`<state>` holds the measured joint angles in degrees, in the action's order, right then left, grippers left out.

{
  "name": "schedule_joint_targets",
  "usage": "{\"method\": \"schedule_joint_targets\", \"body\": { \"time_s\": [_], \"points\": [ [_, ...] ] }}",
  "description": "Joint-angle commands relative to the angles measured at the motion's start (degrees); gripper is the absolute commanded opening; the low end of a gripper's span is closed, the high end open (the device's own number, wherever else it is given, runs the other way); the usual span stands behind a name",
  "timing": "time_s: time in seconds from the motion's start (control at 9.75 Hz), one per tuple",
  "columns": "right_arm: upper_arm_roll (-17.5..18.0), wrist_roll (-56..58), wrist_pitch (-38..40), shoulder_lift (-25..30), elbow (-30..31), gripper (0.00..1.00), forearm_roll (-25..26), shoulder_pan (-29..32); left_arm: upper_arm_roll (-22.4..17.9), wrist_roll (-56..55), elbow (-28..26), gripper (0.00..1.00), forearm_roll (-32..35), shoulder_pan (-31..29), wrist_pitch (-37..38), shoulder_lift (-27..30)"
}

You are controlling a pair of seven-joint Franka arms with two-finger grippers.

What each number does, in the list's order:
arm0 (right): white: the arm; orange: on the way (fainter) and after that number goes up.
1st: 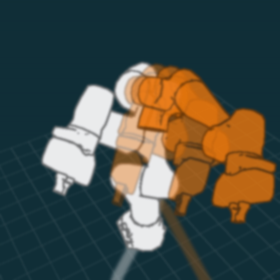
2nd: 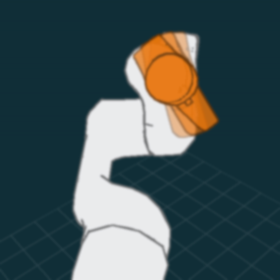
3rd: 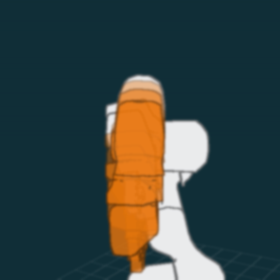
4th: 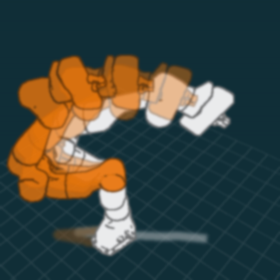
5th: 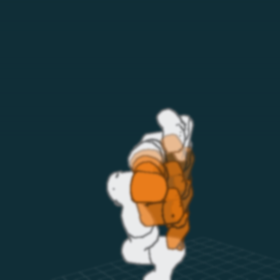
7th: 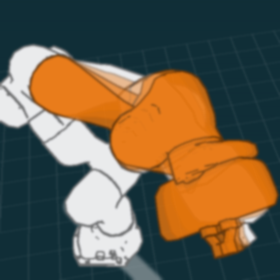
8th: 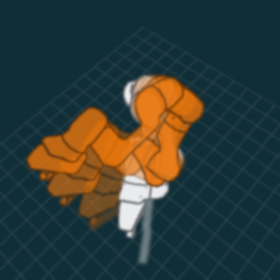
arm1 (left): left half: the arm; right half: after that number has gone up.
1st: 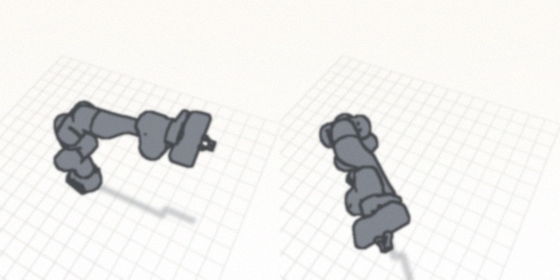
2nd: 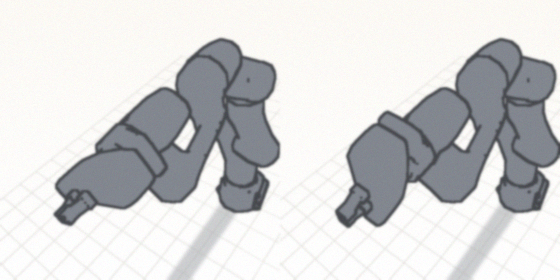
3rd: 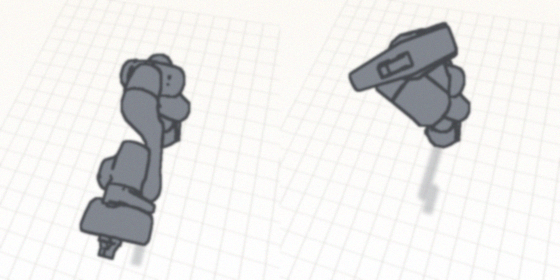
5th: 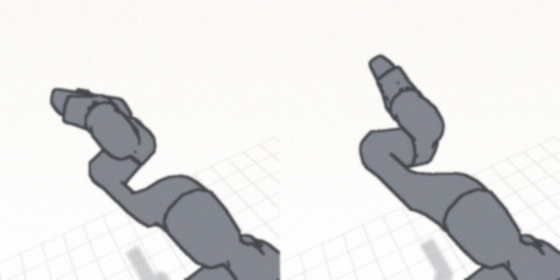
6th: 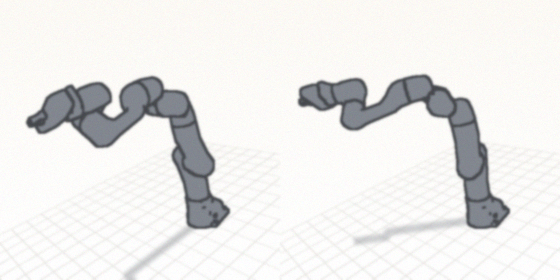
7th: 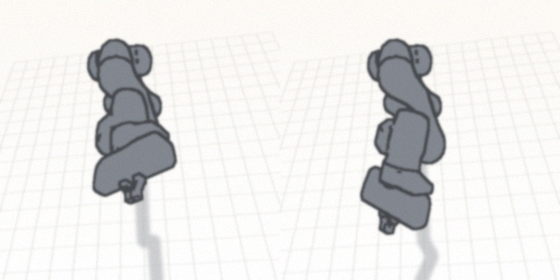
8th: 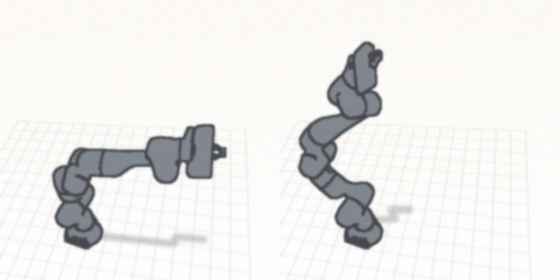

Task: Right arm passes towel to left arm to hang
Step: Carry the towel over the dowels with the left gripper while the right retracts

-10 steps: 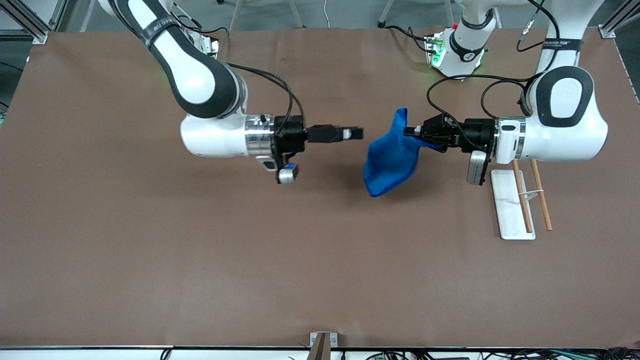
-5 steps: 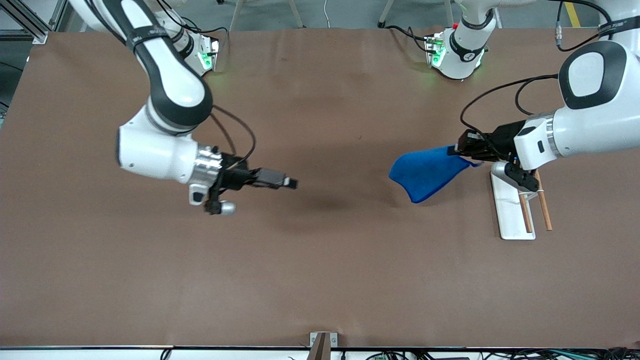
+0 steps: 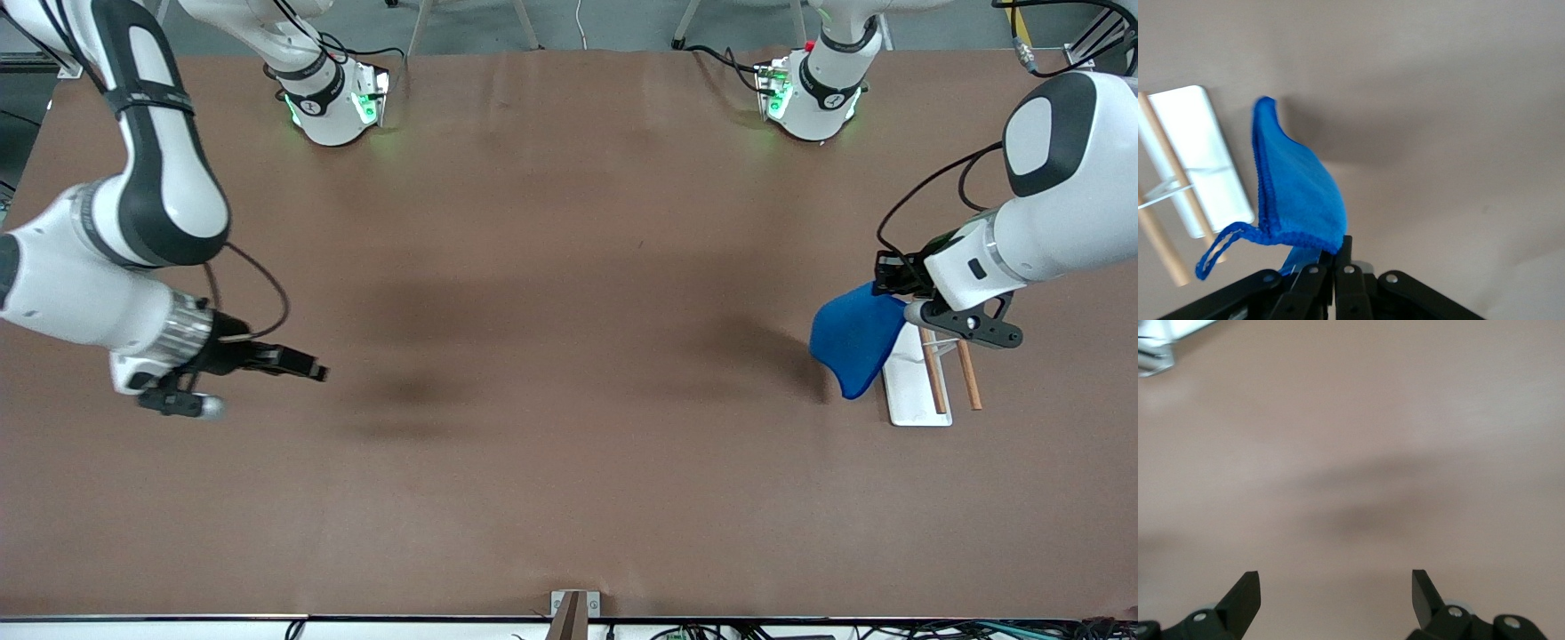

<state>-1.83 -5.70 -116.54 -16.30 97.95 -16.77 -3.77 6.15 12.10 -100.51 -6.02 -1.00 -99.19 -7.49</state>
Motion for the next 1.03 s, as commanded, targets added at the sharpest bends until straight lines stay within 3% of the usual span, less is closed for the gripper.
{"method": "schedule_joint_targets", "body": {
  "time_s": [0.0, 0.21, 0.41, 0.51, 0.72, 0.92],
  "points": [
    [-3.87, 2.43, 4.98, 6.78, -0.03, 1.0, 7.6, -0.19, 0.27, 4.92, -1.26, 0.0, 5.21, -2.33, -1.27, -0.6],
    [-3.71, 2.1, 8.24, 11.88, -0.38, 1.0, 15.43, 2.34, -4.45, 12.21, -1.97, 0.0, 6.46, -1.55, -1.97, -0.86],
    [-1.53, 2.35, 16.92, 16.1, -2.49, 1.0, 16.5, 6.21, -10.77, 21.95, -2.84, 0.0, 6.46, -1.46, -2.5, -1.13],
    [0.58, 2.36, 22.18, 17.6, -5.2, 1.0, 20.08, 7.28, -13.59, 27.04, -2.85, 0.0, 6.46, -1.37, -2.5, -1.74],
    [-2.89, 1.74, 31.44, 17.44, -11.88, 1.0, 20.47, 5.01, -17.12, 33.05, -2.58, 0.0, 6.46, -1.29, -4.68, -3.84],
    [-5.71, 1.92, 31.03, 17.44, -11.73, 1.0, 19.15, 3.78, -20.01, 36.48, -2.41, 0.0, 6.46, -1.29, -7.41, -6.91]
  ]
}}
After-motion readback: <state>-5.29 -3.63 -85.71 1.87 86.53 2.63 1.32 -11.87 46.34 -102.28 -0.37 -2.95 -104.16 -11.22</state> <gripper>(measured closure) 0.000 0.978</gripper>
